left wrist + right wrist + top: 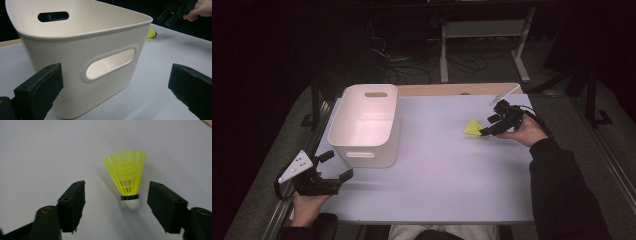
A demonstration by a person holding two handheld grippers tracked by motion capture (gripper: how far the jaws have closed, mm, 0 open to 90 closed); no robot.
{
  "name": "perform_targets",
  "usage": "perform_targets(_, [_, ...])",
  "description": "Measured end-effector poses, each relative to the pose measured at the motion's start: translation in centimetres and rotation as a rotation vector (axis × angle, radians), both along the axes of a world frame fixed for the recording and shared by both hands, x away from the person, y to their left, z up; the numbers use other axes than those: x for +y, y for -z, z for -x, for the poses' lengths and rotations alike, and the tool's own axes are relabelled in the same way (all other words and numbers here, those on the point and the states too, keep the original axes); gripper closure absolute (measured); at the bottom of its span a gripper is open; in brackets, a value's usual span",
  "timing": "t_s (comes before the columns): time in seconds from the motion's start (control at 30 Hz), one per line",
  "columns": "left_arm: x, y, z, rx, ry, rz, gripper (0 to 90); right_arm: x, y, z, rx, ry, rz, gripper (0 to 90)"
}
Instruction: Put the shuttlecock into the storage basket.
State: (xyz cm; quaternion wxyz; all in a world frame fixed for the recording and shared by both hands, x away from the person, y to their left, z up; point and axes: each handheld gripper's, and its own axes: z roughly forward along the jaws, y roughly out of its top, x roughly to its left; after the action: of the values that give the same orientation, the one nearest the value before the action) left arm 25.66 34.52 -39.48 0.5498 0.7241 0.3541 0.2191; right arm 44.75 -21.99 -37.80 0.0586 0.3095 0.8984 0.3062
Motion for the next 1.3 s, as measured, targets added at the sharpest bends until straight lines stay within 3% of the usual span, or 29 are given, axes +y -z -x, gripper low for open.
perform_targets(0.1, [0.0,0.0,0.0,-0.001,-0.002,0.001,0.0,0.0,-0.2,-0.2,0.014,-0.008,0.007,14.6])
perform_targets(0.27, [0.0,0.0,0.0,-0.001,-0.004,0.001,0.0,0.0,-0.3,-0.6,0.017,-0.024,0.018,10.6])
perform_targets(0.43, [0.0,0.0,0.0,0.0,-0.001,0.0,0.0,0.1,0.0,-1.0,0.023,-0.041,0.03,1.0])
perform_targets(0.7, [0.1,0.0,0.1,-0.003,-0.003,0.003,0.0,-0.3,1.2,-1.9,0.06,-0.02,0.053,0.0])
perform_targets(0.87, [0.0,0.0,0.0,-0.002,-0.003,0.002,0.0,-0.5,1.9,-2.3,0.063,-0.033,0.068,0.3])
perform_targets(1.3, [0.0,0.0,0.0,-0.001,0.0,0.003,0.0,-0.4,3.8,-3.6,0.127,-0.04,0.109,2.7])
